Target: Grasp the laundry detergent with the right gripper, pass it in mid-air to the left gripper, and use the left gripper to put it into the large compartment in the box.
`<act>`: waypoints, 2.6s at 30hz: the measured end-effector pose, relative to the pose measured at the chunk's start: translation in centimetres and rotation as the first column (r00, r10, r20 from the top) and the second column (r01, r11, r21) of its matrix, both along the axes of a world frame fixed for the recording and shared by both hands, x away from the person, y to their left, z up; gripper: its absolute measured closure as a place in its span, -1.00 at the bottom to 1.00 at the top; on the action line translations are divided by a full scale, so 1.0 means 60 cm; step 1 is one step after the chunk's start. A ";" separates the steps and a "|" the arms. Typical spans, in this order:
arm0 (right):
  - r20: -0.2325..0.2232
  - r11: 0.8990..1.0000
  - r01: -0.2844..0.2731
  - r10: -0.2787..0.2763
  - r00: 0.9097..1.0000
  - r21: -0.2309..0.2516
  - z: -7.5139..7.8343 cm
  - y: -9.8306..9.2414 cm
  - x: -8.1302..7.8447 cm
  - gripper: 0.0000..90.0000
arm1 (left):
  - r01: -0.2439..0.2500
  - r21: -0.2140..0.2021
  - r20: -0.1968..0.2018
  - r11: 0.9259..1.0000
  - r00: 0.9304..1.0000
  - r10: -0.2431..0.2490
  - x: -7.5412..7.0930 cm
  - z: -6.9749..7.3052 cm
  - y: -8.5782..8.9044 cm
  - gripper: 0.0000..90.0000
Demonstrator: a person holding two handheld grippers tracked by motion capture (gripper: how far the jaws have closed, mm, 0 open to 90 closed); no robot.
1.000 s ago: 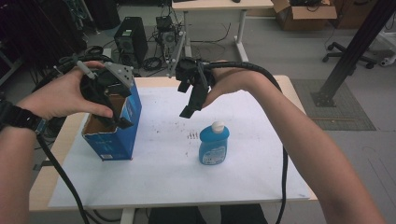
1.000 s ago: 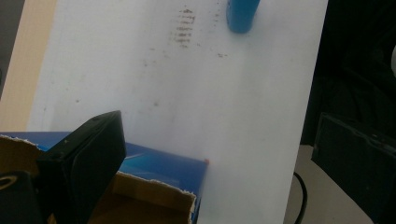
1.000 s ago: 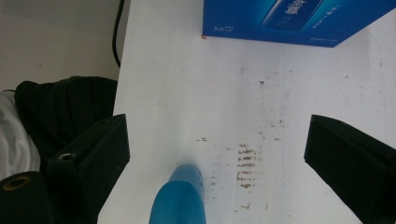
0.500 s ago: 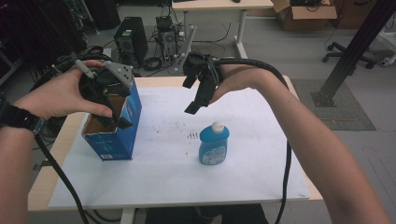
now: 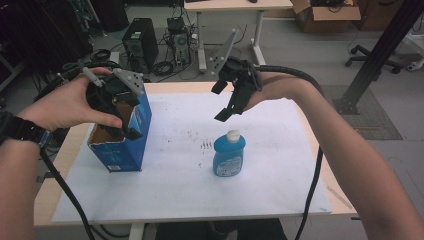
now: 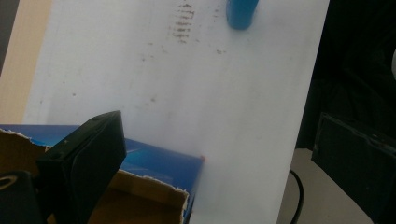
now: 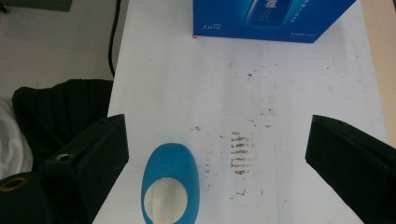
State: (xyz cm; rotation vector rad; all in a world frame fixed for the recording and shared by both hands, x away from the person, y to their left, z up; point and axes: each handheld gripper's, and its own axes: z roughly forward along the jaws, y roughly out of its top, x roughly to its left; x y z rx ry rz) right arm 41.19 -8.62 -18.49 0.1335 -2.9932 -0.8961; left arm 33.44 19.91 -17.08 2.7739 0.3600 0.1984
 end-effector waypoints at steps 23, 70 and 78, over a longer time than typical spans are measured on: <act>-0.040 0.988 -0.011 0.018 0.999 0.155 -0.095 -0.104 -0.018 -0.91 | 0.001 0.007 -0.018 1.000 1.000 -0.001 -0.003 -0.011 -0.027 -0.92; -0.121 0.954 0.029 0.007 0.993 0.299 -0.274 -0.127 -0.029 -0.89 | -0.005 0.012 -0.036 1.000 0.999 0.005 0.004 -0.036 -0.037 -0.92; -0.109 0.949 0.035 -0.001 0.994 0.314 -0.288 -0.117 -0.033 -0.82 | -0.005 0.009 -0.036 1.000 0.999 0.005 0.003 -0.040 -0.036 -0.92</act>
